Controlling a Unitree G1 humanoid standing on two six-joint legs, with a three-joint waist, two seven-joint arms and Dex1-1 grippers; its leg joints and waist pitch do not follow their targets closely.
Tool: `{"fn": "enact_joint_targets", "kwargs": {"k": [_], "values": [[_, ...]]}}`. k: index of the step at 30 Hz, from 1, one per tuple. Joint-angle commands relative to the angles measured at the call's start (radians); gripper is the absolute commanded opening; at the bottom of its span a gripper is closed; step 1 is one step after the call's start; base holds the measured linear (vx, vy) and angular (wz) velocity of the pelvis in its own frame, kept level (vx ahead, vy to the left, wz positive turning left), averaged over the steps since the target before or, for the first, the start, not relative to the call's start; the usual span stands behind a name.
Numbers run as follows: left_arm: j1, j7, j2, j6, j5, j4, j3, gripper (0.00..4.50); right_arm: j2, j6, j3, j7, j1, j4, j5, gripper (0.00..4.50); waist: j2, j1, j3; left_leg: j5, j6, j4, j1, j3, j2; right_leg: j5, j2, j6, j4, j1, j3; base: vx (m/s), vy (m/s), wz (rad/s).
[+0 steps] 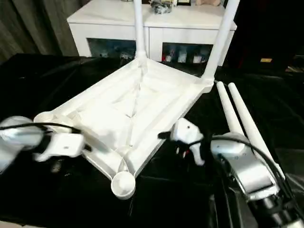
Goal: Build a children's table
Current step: Rotate table base
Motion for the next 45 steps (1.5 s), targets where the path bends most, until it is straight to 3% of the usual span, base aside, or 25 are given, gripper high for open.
{"fn": "enact_joint_targets", "kwargs": {"k": [1, 3, 5, 6, 8, 9, 11, 13, 14, 16, 25, 34, 36, 37, 40, 42, 43, 45], "values": [[-0.03, 0.027, -0.007, -0.037, 0.026, 0.042, -0.005, 4.28, -0.01, 0.02, 0.002, 0.009, 0.016, -0.045, 0.013, 3.86, 0.005, -0.001, -0.06, -0.239, -0.016, -0.078, 0.016, -0.033, 0.055, -0.13, -0.066, -0.234, -0.074, 0.04, 0.044, 0.0, 0.0, 0.0], [-0.04, 0.028, -0.016, -0.05, 0.03, 0.071, -0.011, 4.28, -0.014, 0.031, 0.008, 0.017, 0.033, -0.071, 0.021, 3.86, 0.009, -0.001, -0.062, -0.224, -0.009, -0.075, 0.014, -0.033, 0.054, -0.102, -0.066, -0.234, -0.072, 0.042, 0.044, 0.0, 0.0, 0.0], [-0.044, 0.02, -0.019, -0.055, 0.032, 0.081, -0.014, 4.28, -0.019, 0.041, 0.013, 0.027, 0.043, -0.088, 0.027, 3.86, 0.005, -0.003, -0.064, -0.207, -0.002, -0.074, 0.012, -0.035, 0.054, -0.067, -0.066, -0.244, -0.067, 0.045, 0.043, 0.0, 0.0, 0.0], [-0.045, 0.019, -0.019, -0.055, 0.032, 0.081, -0.014, 4.0, -0.019, 0.041, 0.014, 0.028, 0.044, -0.089, 0.028, 3.86, 0.011, -0.002, -0.064, -0.203, 0.001, -0.073, 0.014, -0.034, 0.055, -0.057, -0.065, -0.249, -0.067, 0.043, 0.042, 0.0, 0.0, 0.0], [-0.046, 0.008, -0.021, -0.048, 0.025, 0.082, -0.011, 4.0, -0.021, 0.042, 0.015, 0.03, 0.047, -0.093, 0.028, 3.86, 0.012, -0.002, -0.063, -0.208, 0.004, -0.072, 0.014, -0.033, 0.055, -0.055, -0.066, -0.259, -0.067, 0.042, 0.042, 0.0, 0.0, 0.0], [-0.053, -0.002, -0.025, -0.05, 0.021, 0.096, -0.008, 3.86, -0.021, 0.043, 0.016, 0.022, 0.047, -0.094, 0.028, 3.86, 0.029, 0.0, -0.063, -0.216, 0.0, -0.072, 0.017, -0.034, 0.055, -0.062, -0.067, -0.263, -0.067, 0.04, 0.042, 0.0, 0.0, 0.0], [-0.064, -0.004, -0.03, -0.068, 0.023, 0.121, -0.01, 3.62, -0.018, 0.048, 0.017, 0.005, 0.044, -0.097, 0.024, 3.86, 0.018, -0.004, -0.061, -0.234, -0.005, -0.073, 0.018, -0.032, 0.054, -0.075, -0.063, -0.265, -0.071, 0.04, 0.042, 0.0, 0.0, 0.0], [-0.071, -0.006, -0.03, -0.08, 0.029, 0.15, -0.014, 3.52, -0.017, 0.059, 0.015, 0.0, 0.051, -0.113, 0.028, 3.86, 0.02, -0.002, -0.061, -0.242, -0.009, -0.073, 0.019, -0.032, 0.055, -0.093, -0.066, -0.262, -0.071, 0.04, 0.043, 0.0, 0.0, 0.0], [-0.075, -0.004, -0.032, -0.077, 0.033, 0.161, -0.015, 3.42, -0.02, 0.063, 0.014, 0.001, 0.057, -0.12, 0.03, 3.86, 0.003, -0.004, -0.06, -0.238, -0.003, -0.074, 0.018, -0.03, 0.055, -0.097, -0.064, -0.259, -0.074, 0.041, 0.044, 0.0, 0.0, 0.0], [-0.078, 0.0, -0.037, -0.066, 0.035, 0.173, -0.015, 3.28, -0.025, 0.066, 0.013, 0.006, 0.064, -0.125, 0.031, 3.86, 0.01, 0.0, -0.061, -0.224, 0.001, -0.074, 0.017, -0.032, 0.057, -0.117, -0.069, -0.248, -0.072, 0.04, 0.045, 0.0, 0.0, 0.0], [-0.027, 0.003, -0.045, -0.013, 0.019, 0.102, -0.005, 2.64, -0.034, 0.055, 0.016, 0.012, 0.043, -0.1, 0.024, 3.86, 0.001, 0.0, -0.06, -0.203, 0.011, -0.073, 0.015, -0.032, 0.058, -0.126, -0.071, -0.244, -0.073, 0.039, 0.045, 0.0, 0.0, 0.0], [0.12, 0.008, 0.0, 0.23, -0.023, -0.163, 0.04, 1.96, -0.016, 0.037, 0.02, 0.007, 0.019, -0.066, 0.017, 3.86, -0.002, -0.003, -0.058, -0.19, 0.02, -0.076, 0.013, -0.034, 0.06, -0.124, -0.071, -0.248, -0.07, 0.04, 0.044, 0.0, 0.0, 0.0], [0.17, 0.017, 0.011, 0.287, -0.041, -0.236, 0.057, 1.88, -0.015, 0.029, 0.012, 0.001, 0.011, -0.048, 0.015, 3.86, -0.001, -0.006, -0.057, -0.187, 0.026, -0.075, 0.011, -0.034, 0.057, -0.117, -0.068, -0.251, -0.071, 0.039, 0.043, 0.0, 0.0, 0.0], [0.211, 0.03, 0.011, 0.335, -0.056, -0.292, 0.07, 1.66, -0.011, 0.023, 0.007, -0.009, 0.003, -0.031, 0.011, 3.86, 0.007, -0.005, -0.056, -0.191, 0.027, -0.074, 0.013, -0.033, 0.057, -0.115, -0.068, -0.255, -0.071, 0.037, 0.044, 0.0, 0.0, 0.0], [0.24, 0.05, 0.007, 0.375, -0.056, -0.327, 0.076, 1.53, -0.007, 0.02, 0.005, -0.02, -0.004, -0.022, 0.004, 3.86, 0.003, -0.007, -0.054, -0.211, 0.025, -0.075, 0.016, -0.032, 0.057, -0.141, -0.066, -0.255, -0.076, 0.036, 0.044, 0.0, 0.0, 0.0], [0.25, 0.079, -0.009, 0.416, -0.048, -0.344, 0.081, 1.47, -0.005, 0.027, 0.001, -0.022, -0.003, -0.027, 0.01, 3.86, -0.008, -0.008, -0.052, -0.218, 0.027, -0.077, 0.015, -0.031, 0.057, -0.168, -0.065, -0.245, -0.078, 0.037, 0.045, 0.0, 0.0, 0.0], [0.251, 0.088, -0.016, 0.432, -0.048, -0.35, 0.083, 1.38, -0.006, 0.028, 0.001, -0.022, -0.002, -0.029, 0.011, 3.86, -0.004, -0.006, -0.052, -0.221, 0.025, -0.076, 0.017, -0.032, 0.056, -0.187, -0.066, -0.239, -0.08, 0.036, 0.045, 0.0, 0.0, 0.0], [0.25, 0.115, -0.037, 0.465, -0.045, -0.358, 0.092, 1.31, -0.01, 0.024, 0.002, -0.018, 0.002, -0.029, 0.011, 3.86, -0.008, -0.008, -0.051, -0.223, 0.023, -0.077, 0.015, -0.033, 0.056, -0.206, -0.066, -0.23, -0.081, 0.037, 0.045, 0.0, 0.0, 0.0]]}}
